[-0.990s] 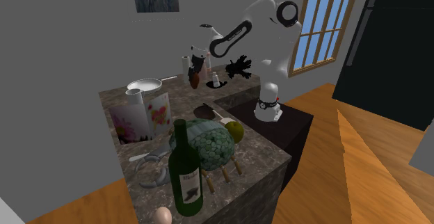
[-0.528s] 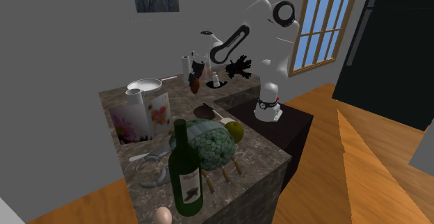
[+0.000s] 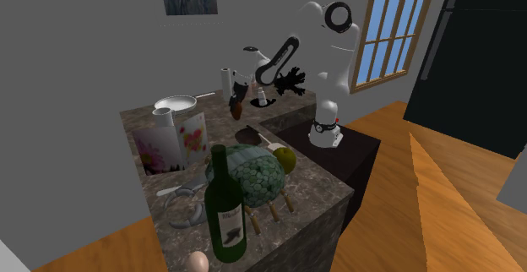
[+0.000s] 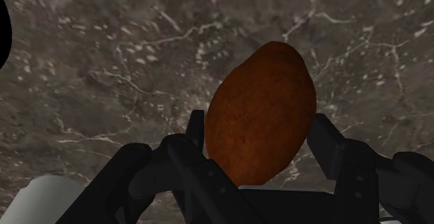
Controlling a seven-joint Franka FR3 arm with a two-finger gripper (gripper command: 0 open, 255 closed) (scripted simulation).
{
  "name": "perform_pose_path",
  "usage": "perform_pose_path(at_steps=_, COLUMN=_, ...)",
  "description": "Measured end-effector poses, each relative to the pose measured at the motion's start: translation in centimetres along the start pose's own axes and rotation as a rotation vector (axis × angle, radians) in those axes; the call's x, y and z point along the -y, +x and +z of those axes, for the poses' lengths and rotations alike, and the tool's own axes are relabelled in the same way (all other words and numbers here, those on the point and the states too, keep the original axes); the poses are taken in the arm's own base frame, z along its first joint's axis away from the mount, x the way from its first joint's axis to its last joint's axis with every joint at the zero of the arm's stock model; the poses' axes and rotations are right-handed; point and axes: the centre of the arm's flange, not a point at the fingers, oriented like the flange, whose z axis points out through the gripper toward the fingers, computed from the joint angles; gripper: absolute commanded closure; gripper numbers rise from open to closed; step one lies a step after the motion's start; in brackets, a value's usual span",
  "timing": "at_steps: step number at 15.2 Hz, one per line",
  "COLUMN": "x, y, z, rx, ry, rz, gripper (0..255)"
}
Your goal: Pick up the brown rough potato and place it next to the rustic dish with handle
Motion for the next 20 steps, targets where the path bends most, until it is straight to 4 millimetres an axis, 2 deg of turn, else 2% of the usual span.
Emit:
perform_pose_path(at_steps=6, x=0.0, y=0.0, z=0.3, rx=-0.007, ry=0.004, rz=0.001, gripper=255)
perform_pose_path(at_steps=7, x=0.0, y=0.1, z=0.3, rx=-0.007, ry=0.003, rz=0.001, gripper=0)
perform_pose_path(at_steps=13, x=-0.1, y=-0.3, z=0.8, rx=0.007, ry=-0.003, rz=-0.001, gripper=0)
perform_pose_path(at_steps=17, x=-0.2, y=-0.3, z=-3.0, rx=0.006, ry=-0.002, rz=-0.001, gripper=0)
perform_pose_path(at_steps=20, x=-0.2, y=-0.3, z=-4.0, rx=0.006, ry=-0.002, rz=-0.001, gripper=0)
